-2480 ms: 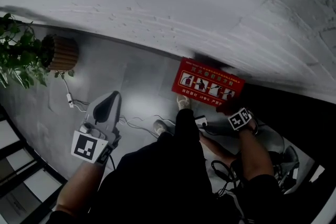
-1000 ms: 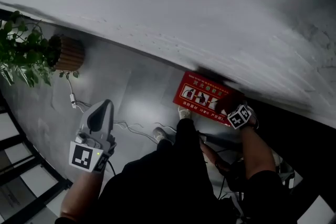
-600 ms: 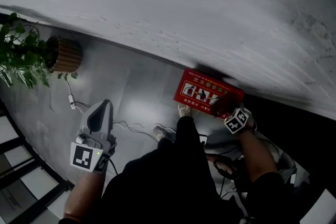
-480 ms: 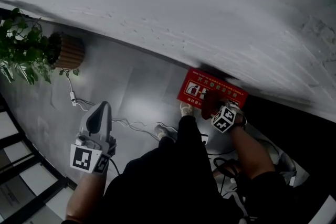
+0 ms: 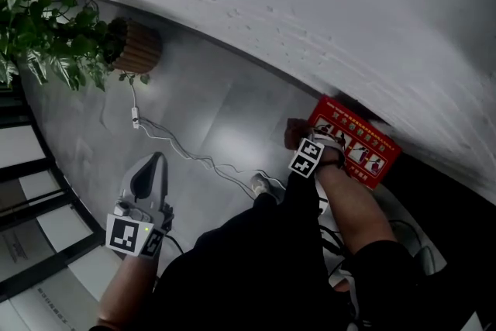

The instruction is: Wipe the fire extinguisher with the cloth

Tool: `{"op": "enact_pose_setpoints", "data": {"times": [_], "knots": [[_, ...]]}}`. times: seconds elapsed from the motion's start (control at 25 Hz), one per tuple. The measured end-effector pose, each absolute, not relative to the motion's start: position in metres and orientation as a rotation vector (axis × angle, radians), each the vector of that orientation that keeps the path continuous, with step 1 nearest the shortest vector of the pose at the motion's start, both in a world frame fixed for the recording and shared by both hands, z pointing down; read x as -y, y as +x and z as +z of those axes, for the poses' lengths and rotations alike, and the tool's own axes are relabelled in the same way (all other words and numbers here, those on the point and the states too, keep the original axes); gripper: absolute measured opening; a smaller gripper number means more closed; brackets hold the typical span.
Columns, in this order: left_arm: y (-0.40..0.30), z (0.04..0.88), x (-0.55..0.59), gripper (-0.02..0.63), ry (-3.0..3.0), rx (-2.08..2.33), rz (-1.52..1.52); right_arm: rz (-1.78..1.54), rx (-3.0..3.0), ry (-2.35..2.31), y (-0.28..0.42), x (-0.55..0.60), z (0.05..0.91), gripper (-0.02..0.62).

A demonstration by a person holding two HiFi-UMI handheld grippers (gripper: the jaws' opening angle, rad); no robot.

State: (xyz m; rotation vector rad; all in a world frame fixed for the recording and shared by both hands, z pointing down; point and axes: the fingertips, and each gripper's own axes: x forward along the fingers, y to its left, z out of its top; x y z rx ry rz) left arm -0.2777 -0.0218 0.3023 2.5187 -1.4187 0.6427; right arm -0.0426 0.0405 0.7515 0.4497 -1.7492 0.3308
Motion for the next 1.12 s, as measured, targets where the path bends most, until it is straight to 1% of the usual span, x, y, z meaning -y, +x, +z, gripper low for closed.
{"op": "enact_pose_setpoints", "data": {"times": [0.16, 0.56, 0.72, 0.84, 0.88, 0.96, 1.12], "knots": [[-0.265, 0.306, 0.017, 0.0, 2.548, 1.361, 0.639, 0.39, 1.736, 0.488, -0.018, -0.056, 0.75, 0.052], [-0.187, 0.311, 0.027, 0.0, 2.683, 1.105, 0.529, 0.619, 1.46, 0.71, 0.162, -0.197, 0.745, 0.051], [-0.157, 0.311, 0.033, 0.0, 2.733, 1.012, 0.515, 0.73, 1.326, 0.734, 0.215, -0.25, 0.746, 0.051], [-0.141, 0.304, 0.039, 0.0, 2.77, 0.989, 0.492, 0.914, 1.202, 0.824, 0.251, -0.285, 0.745, 0.052], [-0.138, 0.301, 0.04, 0.0, 2.782, 0.985, 0.485, 0.944, 1.202, 0.884, 0.258, -0.286, 0.741, 0.052], [-0.136, 0.297, 0.042, 0.0, 2.793, 0.987, 0.484, 0.893, 1.306, 0.953, 0.251, -0.265, 0.726, 0.052], [-0.145, 0.299, 0.047, 0.0, 2.755, 1.047, 0.482, 0.642, 1.602, 0.958, 0.188, -0.178, 0.691, 0.051]]}}
